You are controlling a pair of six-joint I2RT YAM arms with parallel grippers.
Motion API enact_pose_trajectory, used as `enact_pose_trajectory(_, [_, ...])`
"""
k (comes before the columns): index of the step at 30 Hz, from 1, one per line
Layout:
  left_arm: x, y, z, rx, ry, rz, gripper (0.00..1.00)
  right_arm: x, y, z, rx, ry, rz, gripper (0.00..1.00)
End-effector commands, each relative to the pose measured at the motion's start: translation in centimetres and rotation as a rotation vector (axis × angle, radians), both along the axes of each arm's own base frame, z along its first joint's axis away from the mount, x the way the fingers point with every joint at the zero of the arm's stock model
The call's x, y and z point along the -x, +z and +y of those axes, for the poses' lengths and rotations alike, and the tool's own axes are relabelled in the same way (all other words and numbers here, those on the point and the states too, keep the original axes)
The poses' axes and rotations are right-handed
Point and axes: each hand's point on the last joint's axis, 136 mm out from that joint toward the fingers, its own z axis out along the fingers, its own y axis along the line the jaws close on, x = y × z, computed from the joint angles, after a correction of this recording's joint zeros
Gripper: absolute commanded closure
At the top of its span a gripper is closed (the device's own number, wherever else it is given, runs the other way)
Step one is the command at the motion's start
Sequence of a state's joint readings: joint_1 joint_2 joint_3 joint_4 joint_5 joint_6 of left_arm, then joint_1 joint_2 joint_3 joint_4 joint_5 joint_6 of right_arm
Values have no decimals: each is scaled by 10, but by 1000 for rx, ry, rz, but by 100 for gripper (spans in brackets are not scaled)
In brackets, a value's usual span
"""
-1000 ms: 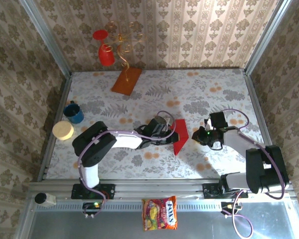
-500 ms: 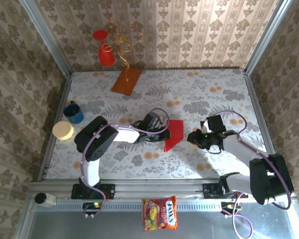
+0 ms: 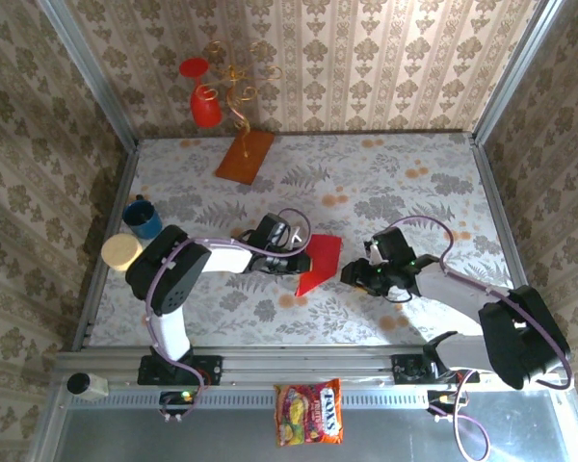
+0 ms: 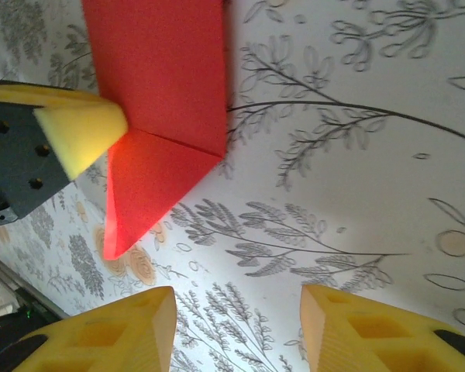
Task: Fold a paper plane with a square sheet of paper (pick it up from the middle)
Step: Move the paper to the center of the table.
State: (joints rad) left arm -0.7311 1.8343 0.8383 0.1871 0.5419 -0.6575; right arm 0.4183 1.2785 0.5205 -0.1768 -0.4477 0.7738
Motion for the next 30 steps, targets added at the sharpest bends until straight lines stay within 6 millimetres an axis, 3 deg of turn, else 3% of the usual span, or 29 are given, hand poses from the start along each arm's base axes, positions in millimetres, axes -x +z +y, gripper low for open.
enact_pose_trajectory(1, [21,-11,13,-46,-87,30,100,-2,-5,4,-3,-27,2,52])
enact_pose_trajectory(10, [19,-11,15,-29,-101,13,100,-15,-5,24,-52,-20,-7,53])
enact_pose_trajectory(20, [17,-17,19,-16,-81,23,100,-31,-22,43,-86,-13,45,56])
enact_pose_trajectory(30, [18,-19,21,-10,-87,28,100,-40,-13,55,-112,5,29,65])
